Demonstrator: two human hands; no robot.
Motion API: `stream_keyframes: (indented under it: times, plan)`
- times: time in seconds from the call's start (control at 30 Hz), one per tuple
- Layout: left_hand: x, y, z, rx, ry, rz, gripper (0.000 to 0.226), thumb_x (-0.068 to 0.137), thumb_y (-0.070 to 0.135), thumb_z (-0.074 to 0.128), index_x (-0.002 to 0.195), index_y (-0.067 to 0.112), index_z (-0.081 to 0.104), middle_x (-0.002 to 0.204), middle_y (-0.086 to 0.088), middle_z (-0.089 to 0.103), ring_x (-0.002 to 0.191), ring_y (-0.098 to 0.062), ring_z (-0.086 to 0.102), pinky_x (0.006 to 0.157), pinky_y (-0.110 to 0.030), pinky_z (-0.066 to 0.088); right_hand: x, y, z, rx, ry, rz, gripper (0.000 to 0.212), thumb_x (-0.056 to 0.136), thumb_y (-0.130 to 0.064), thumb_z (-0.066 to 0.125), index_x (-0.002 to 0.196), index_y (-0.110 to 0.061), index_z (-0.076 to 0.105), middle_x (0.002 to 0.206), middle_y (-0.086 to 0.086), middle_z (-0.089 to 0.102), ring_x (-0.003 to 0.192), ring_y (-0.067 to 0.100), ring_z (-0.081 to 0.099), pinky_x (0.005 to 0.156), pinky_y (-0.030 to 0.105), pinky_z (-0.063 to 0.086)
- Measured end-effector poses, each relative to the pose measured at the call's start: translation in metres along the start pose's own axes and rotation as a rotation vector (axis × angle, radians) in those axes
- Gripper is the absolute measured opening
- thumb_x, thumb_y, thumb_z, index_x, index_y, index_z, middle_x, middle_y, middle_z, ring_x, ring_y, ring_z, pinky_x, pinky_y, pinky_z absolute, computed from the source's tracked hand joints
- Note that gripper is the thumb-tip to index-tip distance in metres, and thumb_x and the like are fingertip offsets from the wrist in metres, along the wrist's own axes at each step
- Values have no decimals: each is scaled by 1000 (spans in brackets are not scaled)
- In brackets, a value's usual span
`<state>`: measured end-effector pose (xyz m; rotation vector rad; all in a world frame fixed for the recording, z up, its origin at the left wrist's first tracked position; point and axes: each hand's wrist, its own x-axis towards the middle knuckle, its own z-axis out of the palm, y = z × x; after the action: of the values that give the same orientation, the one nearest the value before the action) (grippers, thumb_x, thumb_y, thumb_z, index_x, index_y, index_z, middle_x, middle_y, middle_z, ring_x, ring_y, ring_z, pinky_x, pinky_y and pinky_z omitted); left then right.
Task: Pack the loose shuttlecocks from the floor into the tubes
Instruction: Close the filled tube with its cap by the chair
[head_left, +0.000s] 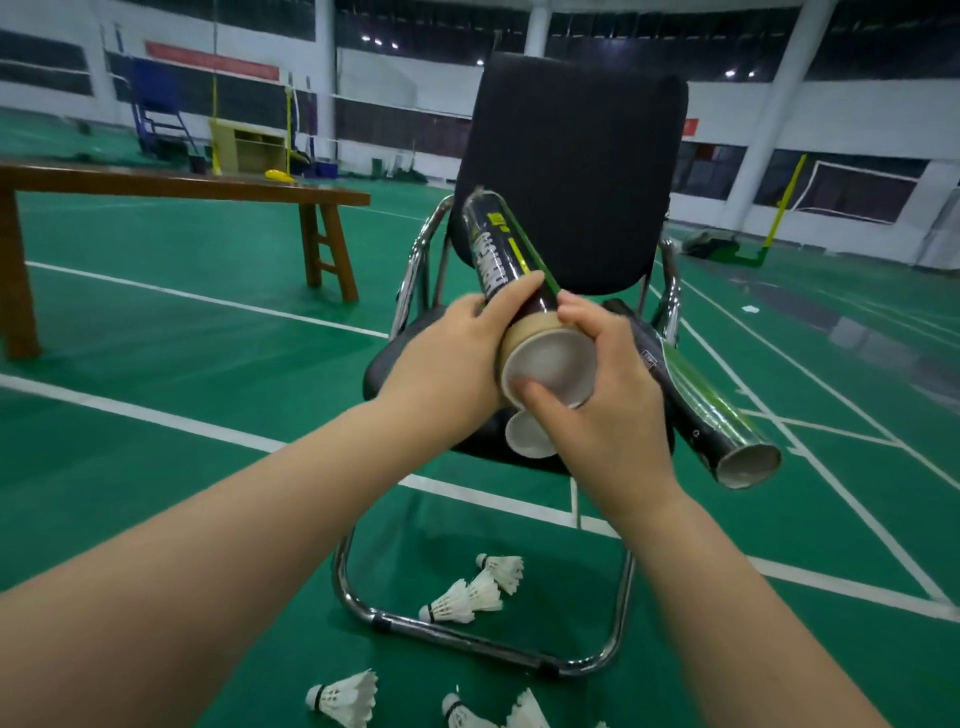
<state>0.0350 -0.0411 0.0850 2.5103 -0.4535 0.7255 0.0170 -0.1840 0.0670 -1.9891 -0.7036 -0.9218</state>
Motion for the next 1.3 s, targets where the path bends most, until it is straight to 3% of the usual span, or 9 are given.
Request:
stream_keyframes:
  times: [0.17, 0.3, 0.43, 0.7, 0.8, 0.9, 1.03, 1.17, 1.3]
  plan:
    - [19, -16, 52, -137, -158, -55, 78, 85, 22, 65, 148, 34, 20, 138, 1, 50, 120, -18, 51, 92, -25, 39, -23, 57, 0, -70, -50, 46, 59, 76, -8, 75, 117, -32, 40, 131, -15, 41, 130, 8, 35, 103, 5, 26]
    - [19, -29, 88, -192, -229, -150, 68, 91, 34, 60, 148, 28, 23, 144, -3, 42, 128, -20, 43, 93, -25, 33, -19, 81, -9, -114, -84, 97, 56, 76, -8, 74, 117, -29, 42, 129, -15, 43, 120, -1, 39, 96, 0, 28]
    - [19, -31, 107, -222, -257, -148, 52, 98, 28, 46, 147, 27, 28, 147, -1, 35, 132, -18, 35, 98, -22, 27, -9, 93, -17, -179, -159, 133, 52, 77, -7, 71, 122, -18, 48, 128, -9, 48, 110, -6, 39, 90, -5, 24]
    - [7, -50, 98, -145, -249, -149, 50, 102, 24, 36, 149, 28, 20, 150, 1, 34, 132, -20, 36, 98, -26, 29, -5, 115, -1, -521, -530, 98, 52, 84, 3, 51, 130, -20, 53, 145, -8, 40, 141, 10, 21, 113, 21, 16]
    - [7, -49, 96, -146, -240, -137, 49, 102, 21, 35, 149, 27, 21, 152, 2, 32, 136, -18, 31, 99, -21, 24, -9, 118, 11, -485, -464, 108, 50, 88, 4, 47, 132, -17, 50, 148, -3, 37, 144, 13, 15, 114, 24, 12]
    - [9, -43, 98, -144, -248, -118, 48, 103, 21, 32, 149, 28, 20, 155, 1, 26, 142, -14, 20, 106, -22, 20, -13, 117, 11, -505, -419, 132, 54, 88, -3, 52, 138, -21, 42, 149, -1, 33, 144, 18, 12, 119, 38, 10]
    - [12, -43, 97, -136, -283, -110, 48, 104, 22, 31, 149, 30, 18, 157, 1, 21, 144, -12, 14, 107, -21, 18, -23, 115, -7, -830, -184, 186, 63, 75, -12, 60, 134, -25, 43, 145, 1, 38, 141, 24, 21, 114, 50, 0]
    - [11, -43, 97, -151, -335, -128, 55, 102, 24, 36, 150, 33, 11, 158, 4, 15, 144, -11, 11, 109, -23, 17, -35, 131, -24, -998, -235, 424, 78, 79, -20, 65, 142, -32, 19, 153, 2, 14, 143, 28, 6, 111, 59, -2]
    - [9, -36, 97, -124, -377, -151, 78, 92, 39, 51, 149, 40, -4, 160, 2, 2, 144, -16, 16, 99, -25, 29, -34, 137, -21, -994, -92, 447, 73, 76, -22, 73, 139, -25, 36, 144, 11, 35, 131, 32, 35, 111, 58, 4]
